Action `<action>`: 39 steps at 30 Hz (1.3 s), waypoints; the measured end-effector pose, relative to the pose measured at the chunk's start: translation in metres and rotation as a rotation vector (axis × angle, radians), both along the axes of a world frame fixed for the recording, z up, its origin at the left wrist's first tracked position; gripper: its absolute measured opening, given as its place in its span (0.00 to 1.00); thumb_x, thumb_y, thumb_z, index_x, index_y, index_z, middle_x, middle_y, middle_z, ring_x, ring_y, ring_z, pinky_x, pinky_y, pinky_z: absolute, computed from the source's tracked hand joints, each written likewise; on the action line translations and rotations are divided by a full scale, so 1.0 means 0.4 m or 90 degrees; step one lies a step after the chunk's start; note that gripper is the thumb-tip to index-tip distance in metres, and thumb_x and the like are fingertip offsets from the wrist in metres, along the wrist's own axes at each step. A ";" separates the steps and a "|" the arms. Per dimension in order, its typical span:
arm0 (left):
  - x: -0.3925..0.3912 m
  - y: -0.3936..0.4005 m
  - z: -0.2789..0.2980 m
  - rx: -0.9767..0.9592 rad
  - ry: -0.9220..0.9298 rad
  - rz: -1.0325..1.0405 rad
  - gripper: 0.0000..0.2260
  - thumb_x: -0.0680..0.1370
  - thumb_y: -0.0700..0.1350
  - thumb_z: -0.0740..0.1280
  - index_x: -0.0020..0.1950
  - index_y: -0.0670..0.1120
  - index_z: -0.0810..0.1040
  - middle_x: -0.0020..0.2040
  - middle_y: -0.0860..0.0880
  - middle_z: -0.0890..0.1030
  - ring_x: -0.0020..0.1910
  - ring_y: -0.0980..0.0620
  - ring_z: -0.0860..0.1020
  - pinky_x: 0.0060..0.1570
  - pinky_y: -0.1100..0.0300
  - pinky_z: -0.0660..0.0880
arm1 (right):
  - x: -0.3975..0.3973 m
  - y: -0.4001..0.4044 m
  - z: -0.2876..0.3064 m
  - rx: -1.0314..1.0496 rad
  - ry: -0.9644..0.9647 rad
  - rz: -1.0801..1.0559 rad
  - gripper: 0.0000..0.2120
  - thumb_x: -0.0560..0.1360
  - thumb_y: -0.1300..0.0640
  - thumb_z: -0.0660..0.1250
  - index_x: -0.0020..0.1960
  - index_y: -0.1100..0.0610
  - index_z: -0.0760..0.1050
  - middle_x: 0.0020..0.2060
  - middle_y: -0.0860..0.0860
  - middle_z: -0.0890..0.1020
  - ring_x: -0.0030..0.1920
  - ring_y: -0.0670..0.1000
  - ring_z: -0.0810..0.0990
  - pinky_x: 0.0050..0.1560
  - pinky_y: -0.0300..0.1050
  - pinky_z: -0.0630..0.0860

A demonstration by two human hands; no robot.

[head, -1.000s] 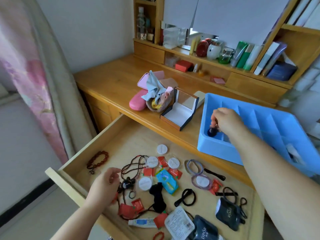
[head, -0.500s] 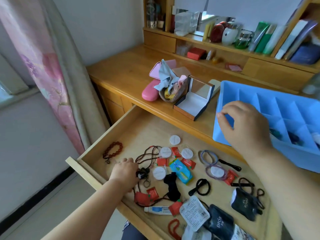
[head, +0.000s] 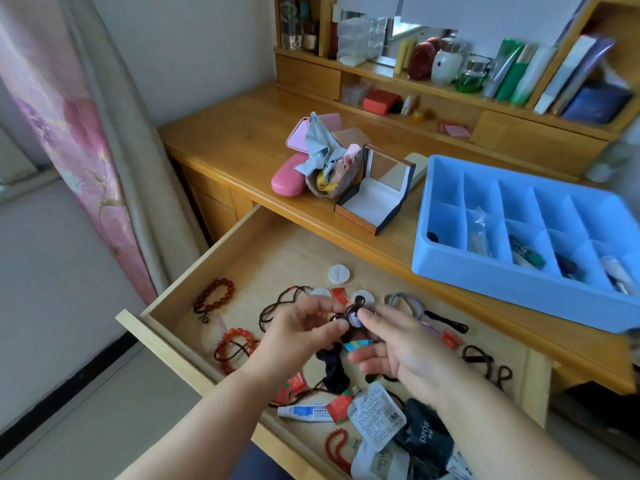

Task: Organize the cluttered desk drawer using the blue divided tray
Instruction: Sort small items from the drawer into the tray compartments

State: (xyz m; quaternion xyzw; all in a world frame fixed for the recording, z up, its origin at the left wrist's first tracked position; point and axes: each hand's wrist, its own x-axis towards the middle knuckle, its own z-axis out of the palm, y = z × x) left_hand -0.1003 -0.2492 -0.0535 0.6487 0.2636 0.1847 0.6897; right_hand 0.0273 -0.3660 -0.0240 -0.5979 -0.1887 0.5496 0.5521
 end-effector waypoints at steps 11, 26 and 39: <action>-0.121 0.137 -0.177 0.076 0.293 0.308 0.08 0.78 0.42 0.65 0.51 0.55 0.79 0.42 0.49 0.82 0.33 0.52 0.78 0.30 0.62 0.74 | 0.341 0.013 0.231 -0.160 -0.936 -0.250 0.14 0.76 0.46 0.64 0.58 0.52 0.72 0.43 0.50 0.79 0.43 0.55 0.76 0.39 0.45 0.72; -0.114 0.129 -0.170 0.222 0.411 0.133 0.06 0.76 0.42 0.64 0.46 0.52 0.79 0.39 0.53 0.80 0.31 0.55 0.77 0.28 0.65 0.73 | 0.288 0.027 0.111 -0.113 -1.153 -0.067 0.18 0.77 0.50 0.59 0.62 0.56 0.75 0.60 0.55 0.79 0.65 0.59 0.71 0.68 0.60 0.57; -0.030 -0.044 -0.172 0.481 0.450 -0.277 0.20 0.77 0.43 0.63 0.69 0.52 0.71 0.65 0.52 0.72 0.64 0.51 0.71 0.63 0.61 0.68 | 0.062 -0.309 -0.298 -0.354 -0.855 0.395 0.39 0.71 0.36 0.63 0.75 0.40 0.48 0.76 0.45 0.49 0.75 0.48 0.54 0.74 0.50 0.52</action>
